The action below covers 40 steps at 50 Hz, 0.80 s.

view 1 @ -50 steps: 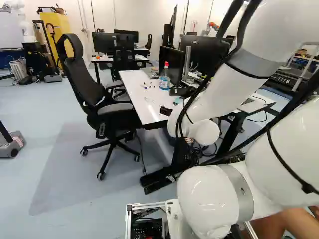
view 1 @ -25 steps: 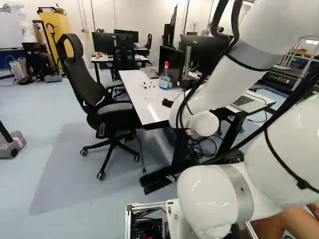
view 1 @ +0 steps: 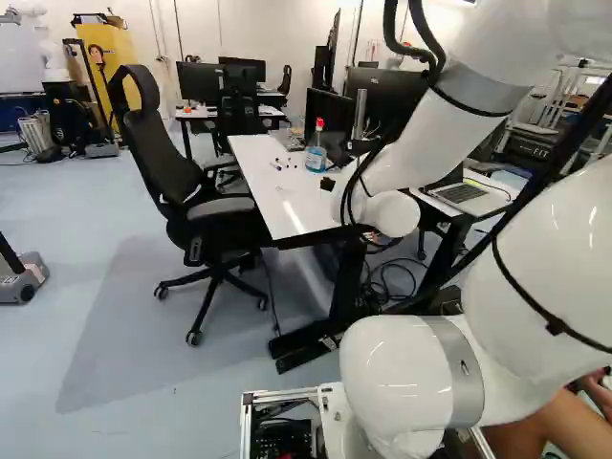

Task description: Clean the table with the green towel

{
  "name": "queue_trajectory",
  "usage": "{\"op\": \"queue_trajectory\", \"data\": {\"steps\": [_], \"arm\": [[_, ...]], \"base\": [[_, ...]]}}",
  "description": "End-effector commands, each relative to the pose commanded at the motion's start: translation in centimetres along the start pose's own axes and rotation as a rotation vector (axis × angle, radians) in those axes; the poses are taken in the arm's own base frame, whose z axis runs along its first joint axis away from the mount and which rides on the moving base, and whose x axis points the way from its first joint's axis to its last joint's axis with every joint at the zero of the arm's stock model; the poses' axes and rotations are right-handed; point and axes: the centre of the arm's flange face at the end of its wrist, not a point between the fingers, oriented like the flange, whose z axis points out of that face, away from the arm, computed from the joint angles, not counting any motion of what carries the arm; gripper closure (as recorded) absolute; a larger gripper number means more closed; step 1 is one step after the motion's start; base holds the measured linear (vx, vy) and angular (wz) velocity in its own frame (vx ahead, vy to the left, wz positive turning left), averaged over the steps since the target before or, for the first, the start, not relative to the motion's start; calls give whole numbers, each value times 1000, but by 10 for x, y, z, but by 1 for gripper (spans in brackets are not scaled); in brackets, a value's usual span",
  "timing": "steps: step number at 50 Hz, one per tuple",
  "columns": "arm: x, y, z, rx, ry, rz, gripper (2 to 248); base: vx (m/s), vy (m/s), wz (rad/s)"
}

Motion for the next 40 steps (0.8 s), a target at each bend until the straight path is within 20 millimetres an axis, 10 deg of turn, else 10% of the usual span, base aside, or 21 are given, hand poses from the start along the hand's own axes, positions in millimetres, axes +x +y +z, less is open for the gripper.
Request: {"op": "queue_trajectory", "data": {"steps": [40], "arm": [[13, 37, 69, -82, -124, 30, 3]], "base": [[0, 0, 0]]}}
